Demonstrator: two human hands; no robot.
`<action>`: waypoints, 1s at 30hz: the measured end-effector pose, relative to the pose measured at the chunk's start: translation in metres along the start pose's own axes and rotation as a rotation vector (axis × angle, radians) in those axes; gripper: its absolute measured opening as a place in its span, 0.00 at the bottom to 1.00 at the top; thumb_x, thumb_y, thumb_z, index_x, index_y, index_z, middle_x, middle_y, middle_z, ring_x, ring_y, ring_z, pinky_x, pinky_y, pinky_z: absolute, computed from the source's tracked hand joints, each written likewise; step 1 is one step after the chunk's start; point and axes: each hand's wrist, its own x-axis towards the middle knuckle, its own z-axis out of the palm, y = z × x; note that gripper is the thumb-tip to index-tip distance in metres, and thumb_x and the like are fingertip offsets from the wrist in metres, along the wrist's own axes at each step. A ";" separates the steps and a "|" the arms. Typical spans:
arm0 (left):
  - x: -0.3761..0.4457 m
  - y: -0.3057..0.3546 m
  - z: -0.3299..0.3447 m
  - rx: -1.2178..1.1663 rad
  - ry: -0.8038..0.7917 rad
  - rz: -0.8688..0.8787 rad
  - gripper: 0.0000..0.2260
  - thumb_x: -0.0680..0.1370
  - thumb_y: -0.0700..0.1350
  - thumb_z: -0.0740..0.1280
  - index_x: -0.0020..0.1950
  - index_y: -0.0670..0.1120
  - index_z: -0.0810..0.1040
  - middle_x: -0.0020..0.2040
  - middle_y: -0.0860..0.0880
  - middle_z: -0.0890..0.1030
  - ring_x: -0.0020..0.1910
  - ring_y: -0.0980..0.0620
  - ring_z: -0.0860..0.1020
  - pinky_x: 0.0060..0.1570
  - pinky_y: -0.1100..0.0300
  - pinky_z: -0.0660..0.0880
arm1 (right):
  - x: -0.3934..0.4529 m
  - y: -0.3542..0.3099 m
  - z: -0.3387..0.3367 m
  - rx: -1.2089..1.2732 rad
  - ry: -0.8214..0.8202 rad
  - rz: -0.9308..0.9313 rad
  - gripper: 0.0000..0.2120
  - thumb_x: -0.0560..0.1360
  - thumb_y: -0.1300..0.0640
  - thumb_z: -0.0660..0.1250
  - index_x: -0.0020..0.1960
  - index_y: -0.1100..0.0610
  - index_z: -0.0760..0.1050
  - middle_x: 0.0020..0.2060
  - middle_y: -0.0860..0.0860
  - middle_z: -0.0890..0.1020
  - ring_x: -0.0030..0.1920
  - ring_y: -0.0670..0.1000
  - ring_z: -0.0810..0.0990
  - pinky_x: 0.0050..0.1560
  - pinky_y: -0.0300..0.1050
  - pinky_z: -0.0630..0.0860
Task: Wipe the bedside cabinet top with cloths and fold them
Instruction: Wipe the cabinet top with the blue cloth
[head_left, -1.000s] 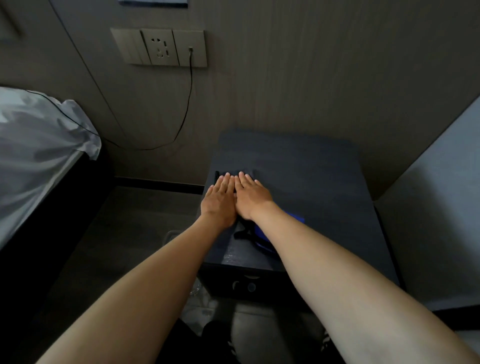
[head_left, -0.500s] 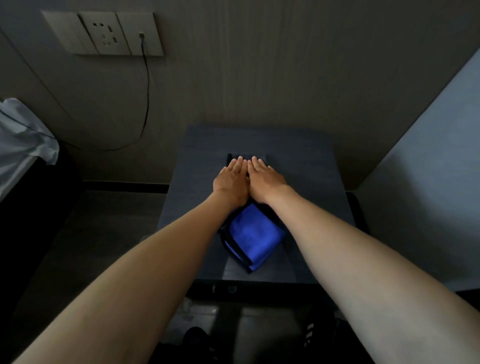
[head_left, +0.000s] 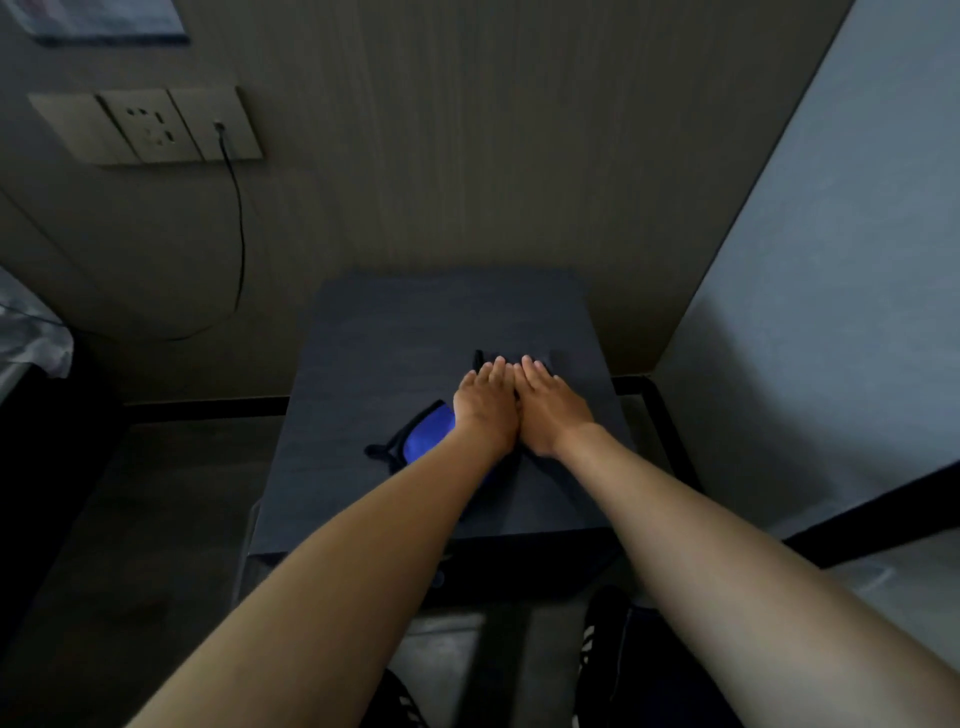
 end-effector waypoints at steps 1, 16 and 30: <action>-0.008 0.007 0.001 0.004 -0.005 0.005 0.33 0.83 0.49 0.57 0.81 0.43 0.41 0.82 0.45 0.43 0.81 0.48 0.46 0.79 0.51 0.49 | -0.010 0.003 0.002 0.013 -0.003 0.005 0.33 0.83 0.52 0.54 0.81 0.57 0.40 0.80 0.54 0.42 0.80 0.52 0.42 0.78 0.48 0.45; -0.130 0.042 0.026 -0.049 0.040 0.174 0.31 0.83 0.54 0.52 0.81 0.42 0.47 0.82 0.43 0.50 0.80 0.47 0.52 0.78 0.51 0.47 | -0.137 0.003 0.032 0.036 -0.040 -0.004 0.33 0.81 0.52 0.54 0.81 0.58 0.45 0.81 0.54 0.45 0.80 0.51 0.45 0.79 0.48 0.47; -0.190 0.013 0.026 -0.214 0.183 0.164 0.15 0.80 0.41 0.59 0.66 0.49 0.75 0.60 0.43 0.81 0.57 0.39 0.79 0.53 0.49 0.74 | -0.188 -0.024 0.014 -0.095 -0.021 -0.031 0.21 0.80 0.56 0.60 0.72 0.52 0.69 0.72 0.56 0.71 0.69 0.58 0.73 0.64 0.52 0.72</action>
